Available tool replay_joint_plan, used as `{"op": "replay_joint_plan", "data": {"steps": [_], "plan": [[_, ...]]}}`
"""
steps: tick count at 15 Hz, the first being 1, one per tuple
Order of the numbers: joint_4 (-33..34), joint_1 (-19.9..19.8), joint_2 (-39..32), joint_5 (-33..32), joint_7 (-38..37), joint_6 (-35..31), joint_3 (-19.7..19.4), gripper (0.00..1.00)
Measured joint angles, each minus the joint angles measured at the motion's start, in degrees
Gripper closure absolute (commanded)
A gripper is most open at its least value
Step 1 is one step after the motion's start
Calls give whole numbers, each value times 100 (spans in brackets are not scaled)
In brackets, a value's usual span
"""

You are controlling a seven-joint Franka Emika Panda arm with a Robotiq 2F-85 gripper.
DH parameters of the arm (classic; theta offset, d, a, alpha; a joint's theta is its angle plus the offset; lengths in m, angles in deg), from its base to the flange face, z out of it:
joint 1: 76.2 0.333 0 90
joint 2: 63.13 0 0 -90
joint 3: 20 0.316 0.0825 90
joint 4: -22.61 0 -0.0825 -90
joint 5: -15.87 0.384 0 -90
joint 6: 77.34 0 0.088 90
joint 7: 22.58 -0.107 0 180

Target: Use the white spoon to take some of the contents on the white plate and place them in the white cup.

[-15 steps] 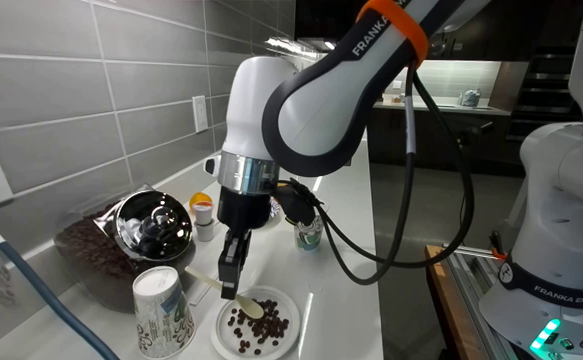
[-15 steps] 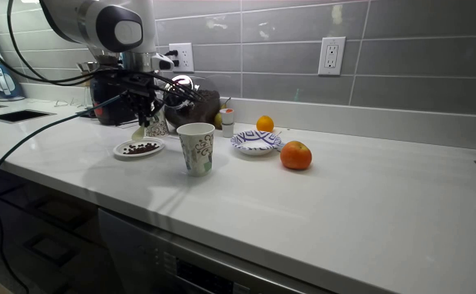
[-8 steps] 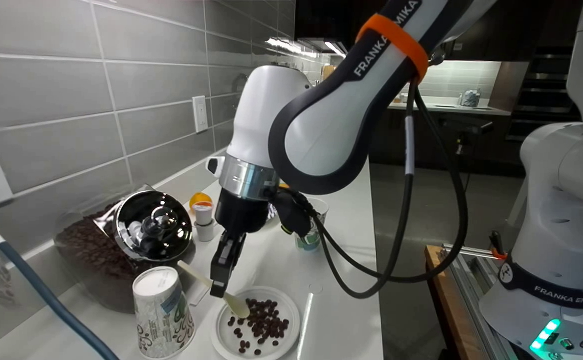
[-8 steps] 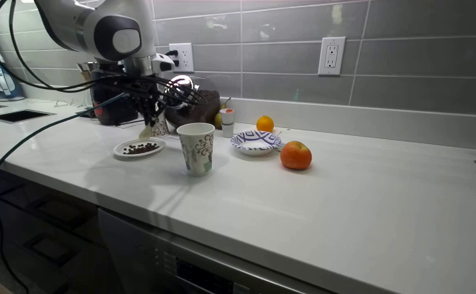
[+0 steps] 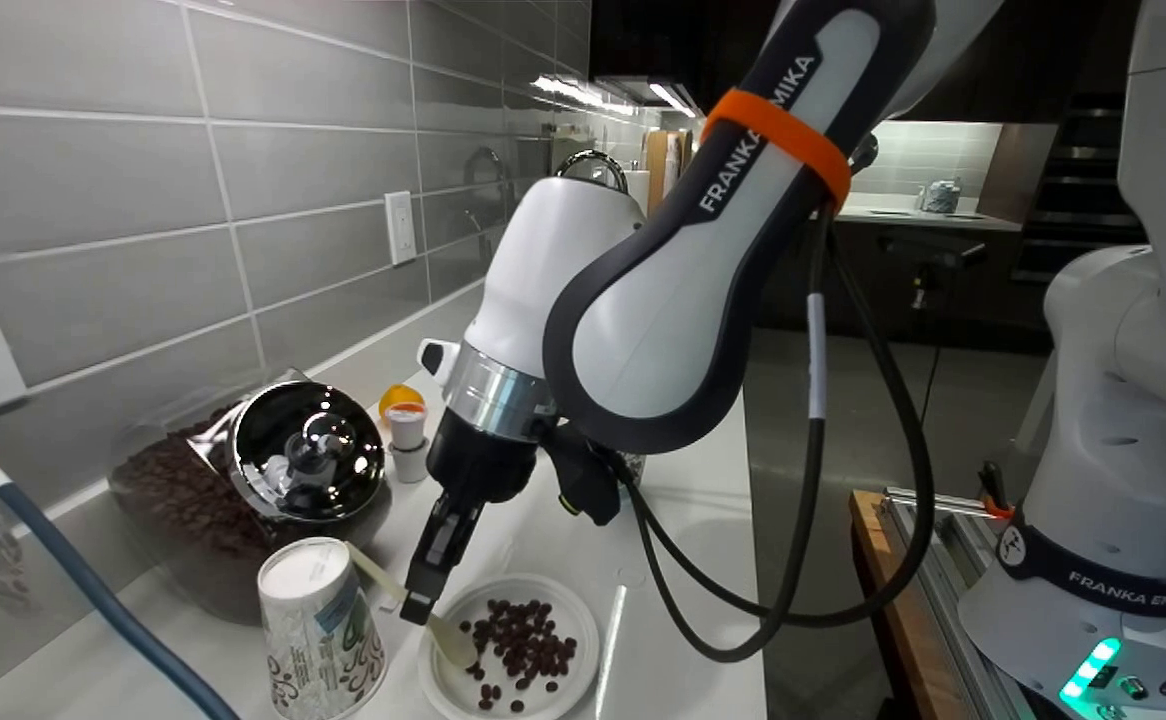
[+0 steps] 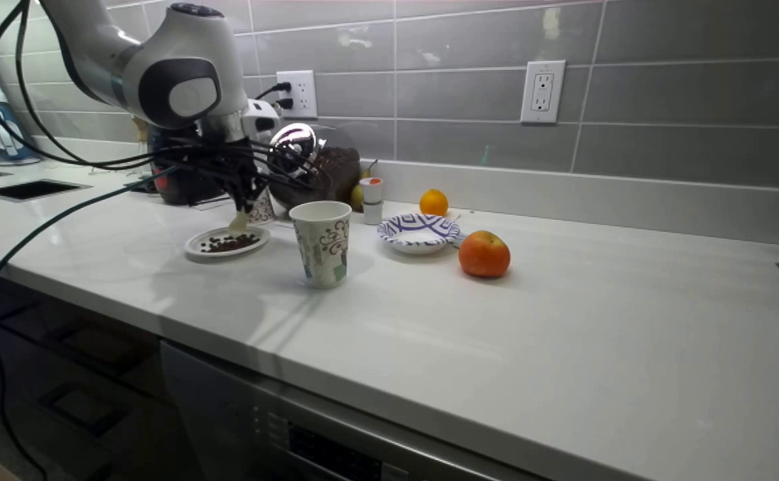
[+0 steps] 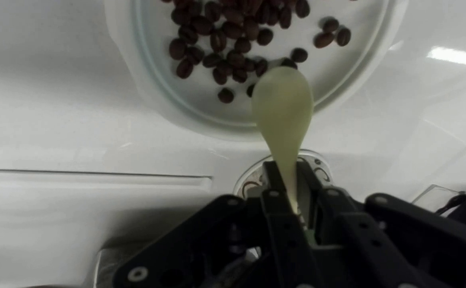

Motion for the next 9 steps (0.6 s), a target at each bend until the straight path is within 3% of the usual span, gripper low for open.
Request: {"op": "replay_joint_plan", "data": {"steps": [9], "plan": [[-85,-257,-3,113,140,12,170,96]]}}
